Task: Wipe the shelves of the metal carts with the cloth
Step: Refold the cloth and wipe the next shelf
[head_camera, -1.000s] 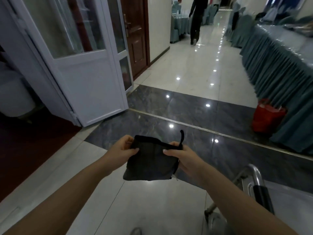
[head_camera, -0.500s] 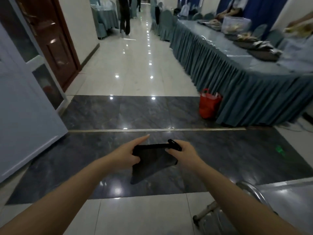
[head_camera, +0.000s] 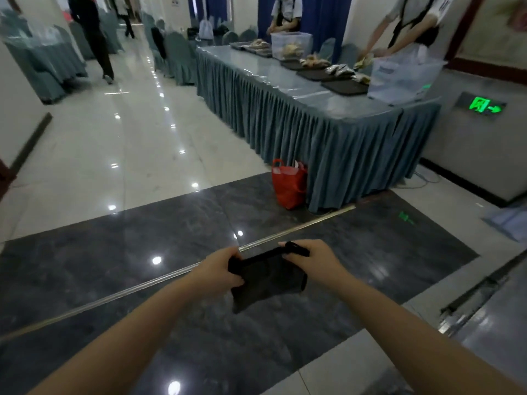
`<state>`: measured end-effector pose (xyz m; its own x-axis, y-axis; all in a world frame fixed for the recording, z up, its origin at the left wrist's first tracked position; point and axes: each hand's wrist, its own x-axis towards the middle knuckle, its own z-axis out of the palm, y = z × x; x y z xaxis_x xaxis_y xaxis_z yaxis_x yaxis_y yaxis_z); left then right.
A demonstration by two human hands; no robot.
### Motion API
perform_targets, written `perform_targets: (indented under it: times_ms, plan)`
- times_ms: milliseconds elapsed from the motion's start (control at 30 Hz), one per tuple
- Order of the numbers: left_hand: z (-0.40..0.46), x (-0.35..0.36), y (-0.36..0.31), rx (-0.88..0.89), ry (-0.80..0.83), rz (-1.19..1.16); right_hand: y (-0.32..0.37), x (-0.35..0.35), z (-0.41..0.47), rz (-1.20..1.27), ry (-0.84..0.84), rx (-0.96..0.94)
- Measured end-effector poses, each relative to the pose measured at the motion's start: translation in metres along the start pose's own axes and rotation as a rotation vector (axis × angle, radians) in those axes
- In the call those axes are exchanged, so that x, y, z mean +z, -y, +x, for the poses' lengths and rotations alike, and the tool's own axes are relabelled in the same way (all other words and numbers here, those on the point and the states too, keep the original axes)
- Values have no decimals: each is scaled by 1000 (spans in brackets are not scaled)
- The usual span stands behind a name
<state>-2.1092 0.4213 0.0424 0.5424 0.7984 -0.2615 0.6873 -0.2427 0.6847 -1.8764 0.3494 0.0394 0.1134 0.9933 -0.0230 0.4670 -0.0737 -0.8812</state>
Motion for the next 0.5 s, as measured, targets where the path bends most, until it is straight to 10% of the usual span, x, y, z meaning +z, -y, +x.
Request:
perform_targets:
  times_ms: [500]
  plan:
    - [247,20,-82,382,223,561,-65,-146,79,-135,-357,210]
